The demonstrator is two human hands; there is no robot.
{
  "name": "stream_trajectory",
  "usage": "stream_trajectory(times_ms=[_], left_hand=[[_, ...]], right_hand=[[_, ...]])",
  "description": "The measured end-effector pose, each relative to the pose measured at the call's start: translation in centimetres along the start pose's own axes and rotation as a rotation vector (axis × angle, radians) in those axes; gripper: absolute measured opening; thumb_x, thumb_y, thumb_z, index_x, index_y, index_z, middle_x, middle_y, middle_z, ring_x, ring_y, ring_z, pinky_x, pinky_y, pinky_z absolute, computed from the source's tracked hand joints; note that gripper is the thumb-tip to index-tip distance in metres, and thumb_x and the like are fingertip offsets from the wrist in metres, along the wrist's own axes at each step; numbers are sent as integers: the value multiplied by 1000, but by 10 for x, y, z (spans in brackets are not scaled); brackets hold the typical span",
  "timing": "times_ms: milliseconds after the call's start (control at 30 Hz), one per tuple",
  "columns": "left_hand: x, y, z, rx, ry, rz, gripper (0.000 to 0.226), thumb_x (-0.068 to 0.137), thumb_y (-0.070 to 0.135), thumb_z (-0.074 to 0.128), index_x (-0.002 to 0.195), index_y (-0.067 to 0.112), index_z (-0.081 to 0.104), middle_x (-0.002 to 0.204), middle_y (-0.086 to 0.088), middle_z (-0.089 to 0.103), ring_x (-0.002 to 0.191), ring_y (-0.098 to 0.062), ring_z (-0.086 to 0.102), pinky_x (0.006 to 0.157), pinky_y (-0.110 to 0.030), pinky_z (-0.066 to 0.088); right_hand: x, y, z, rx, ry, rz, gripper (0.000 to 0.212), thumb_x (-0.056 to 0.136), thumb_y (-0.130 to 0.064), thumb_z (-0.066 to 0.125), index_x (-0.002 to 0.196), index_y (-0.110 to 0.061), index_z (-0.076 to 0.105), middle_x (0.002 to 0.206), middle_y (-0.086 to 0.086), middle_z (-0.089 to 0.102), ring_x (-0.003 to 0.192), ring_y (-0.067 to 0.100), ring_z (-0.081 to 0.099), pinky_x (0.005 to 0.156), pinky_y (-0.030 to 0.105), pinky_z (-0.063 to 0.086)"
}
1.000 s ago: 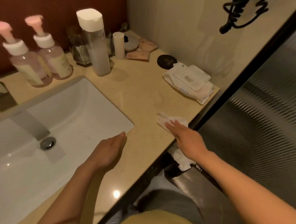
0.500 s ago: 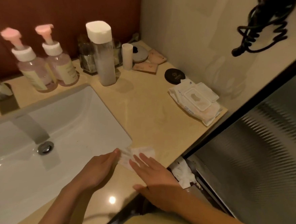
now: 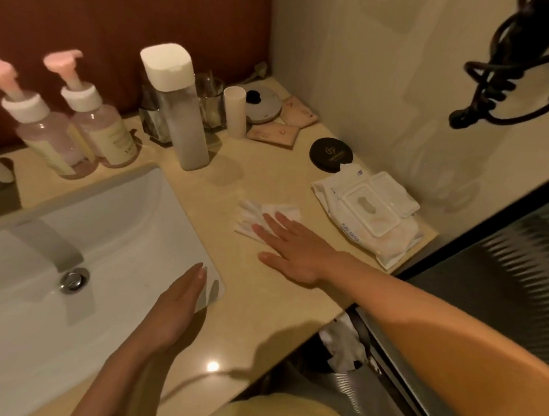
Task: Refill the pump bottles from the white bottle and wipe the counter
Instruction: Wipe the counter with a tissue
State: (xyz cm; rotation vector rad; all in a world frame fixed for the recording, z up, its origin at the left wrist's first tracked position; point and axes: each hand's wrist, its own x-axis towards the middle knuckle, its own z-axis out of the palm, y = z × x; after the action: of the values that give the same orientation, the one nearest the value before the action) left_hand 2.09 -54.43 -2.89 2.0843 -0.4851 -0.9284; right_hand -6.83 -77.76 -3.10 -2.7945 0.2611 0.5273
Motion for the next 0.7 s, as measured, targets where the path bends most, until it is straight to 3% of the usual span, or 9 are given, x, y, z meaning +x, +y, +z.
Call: stream_trajectory(times_ms=[200, 300, 500, 600, 700], left_hand=[[7, 25, 11, -44, 206, 43, 49, 98, 44, 31, 142, 24, 39, 147, 4, 38, 130, -10, 35, 104, -25, 22], [13, 36, 17, -27, 343, 70, 45, 100, 37, 34, 141, 19, 41, 147, -3, 40, 134, -18, 35, 109, -31, 24], [25, 66, 39, -16, 462, 223, 35, 100, 28, 41, 132, 18, 51, 141, -5, 46, 131, -20, 40, 105, -29, 28], [29, 83, 57, -41, 423, 294, 31, 99, 29, 46, 127, 21, 55, 139, 0, 48, 128, -14, 42, 104, -27, 29], [29, 93, 73, -43, 369, 360, 34, 94, 35, 48, 123, 20, 58, 134, 4, 51, 122, -8, 43, 100, -22, 30]], right_hand=[[38, -21, -2, 64, 73, 99, 68, 95, -60, 12, 149, -27, -11, 156, -1, -20, 142, 16, -21, 115, 32, -11], [25, -29, 13, 83, 104, -27, 68, 96, -59, 16, 150, -24, -6, 157, -3, -13, 143, 12, -17, 115, 30, -10], [-24, -25, 26, 144, 89, -213, 59, 100, -47, 25, 151, -21, 11, 158, -4, 0, 144, 9, -7, 113, 25, -8], [-46, -17, 24, 249, 16, -219, 50, 102, -39, 28, 145, -15, 32, 157, 0, 17, 145, 10, 2, 114, 25, -3], [-61, -12, 26, 376, -4, -199, 42, 102, -34, 31, 122, -8, 57, 136, 9, 51, 134, 17, 32, 115, 32, 16]])
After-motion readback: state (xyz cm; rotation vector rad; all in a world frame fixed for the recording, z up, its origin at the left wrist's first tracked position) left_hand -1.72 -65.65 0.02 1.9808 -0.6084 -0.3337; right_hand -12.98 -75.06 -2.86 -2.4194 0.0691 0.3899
